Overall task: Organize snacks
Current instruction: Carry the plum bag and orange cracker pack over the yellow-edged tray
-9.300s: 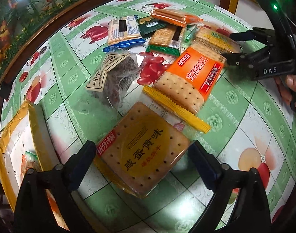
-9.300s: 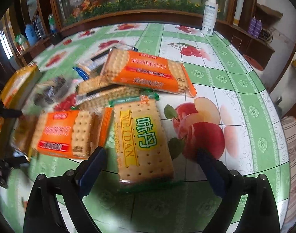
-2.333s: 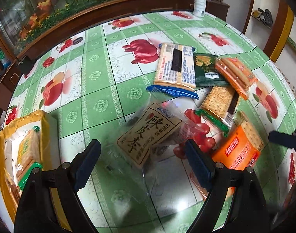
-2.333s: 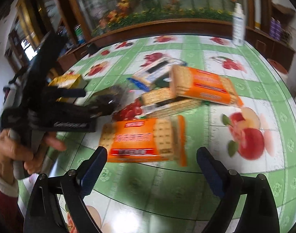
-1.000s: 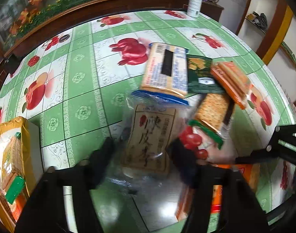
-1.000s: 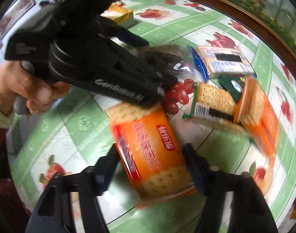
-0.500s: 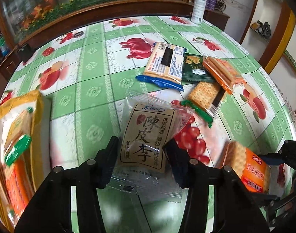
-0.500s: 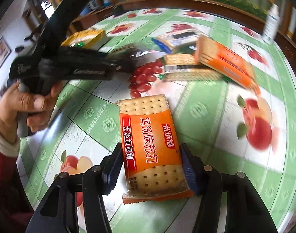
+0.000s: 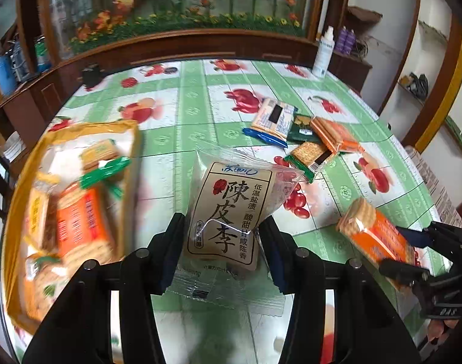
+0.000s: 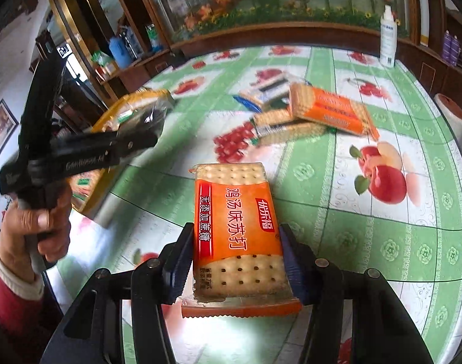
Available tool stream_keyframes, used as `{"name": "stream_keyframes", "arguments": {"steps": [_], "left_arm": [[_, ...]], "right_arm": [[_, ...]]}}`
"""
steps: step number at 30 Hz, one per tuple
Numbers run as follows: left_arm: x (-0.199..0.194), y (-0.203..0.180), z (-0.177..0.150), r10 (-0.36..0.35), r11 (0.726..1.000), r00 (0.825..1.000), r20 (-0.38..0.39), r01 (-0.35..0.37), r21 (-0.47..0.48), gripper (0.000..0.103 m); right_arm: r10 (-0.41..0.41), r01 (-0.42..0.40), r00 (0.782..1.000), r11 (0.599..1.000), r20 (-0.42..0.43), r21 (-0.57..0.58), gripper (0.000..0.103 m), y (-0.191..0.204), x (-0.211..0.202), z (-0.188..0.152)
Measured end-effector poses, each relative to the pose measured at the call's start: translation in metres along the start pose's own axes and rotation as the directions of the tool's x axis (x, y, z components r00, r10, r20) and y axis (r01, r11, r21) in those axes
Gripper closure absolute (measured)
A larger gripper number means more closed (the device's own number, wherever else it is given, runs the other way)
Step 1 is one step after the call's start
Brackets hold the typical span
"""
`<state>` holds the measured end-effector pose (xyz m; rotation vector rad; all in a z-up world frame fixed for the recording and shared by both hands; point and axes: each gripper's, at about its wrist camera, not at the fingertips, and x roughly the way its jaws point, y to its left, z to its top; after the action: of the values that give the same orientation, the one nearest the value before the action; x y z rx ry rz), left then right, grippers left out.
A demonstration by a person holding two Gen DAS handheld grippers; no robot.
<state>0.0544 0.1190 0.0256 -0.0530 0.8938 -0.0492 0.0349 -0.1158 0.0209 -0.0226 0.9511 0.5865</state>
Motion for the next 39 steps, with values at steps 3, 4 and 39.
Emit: {"name": "stream_keyframes", "arguments": {"steps": [3, 4, 39], "left_arm": [[-0.018, 0.009, -0.005, 0.018, 1.000, 0.999, 0.029, -0.017, -0.017, 0.055], [-0.024, 0.013, -0.007, 0.026, 0.999, 0.999, 0.039, -0.025, -0.026, 0.055], [-0.085, 0.143, -0.068, 0.213, 0.943, 0.974, 0.074, -0.185, -0.275, 0.055]], "right_arm": [[0.020, -0.020, 0.999, 1.000, 0.044, 0.002, 0.047, 0.011, -0.008, 0.004], [0.025, -0.026, 0.998, 1.000, 0.056, 0.001, 0.047, 0.016, -0.011, 0.005], [0.259, -0.248, 0.963, 0.959, 0.070, -0.139, 0.048, 0.169, 0.043, 0.046]]}}
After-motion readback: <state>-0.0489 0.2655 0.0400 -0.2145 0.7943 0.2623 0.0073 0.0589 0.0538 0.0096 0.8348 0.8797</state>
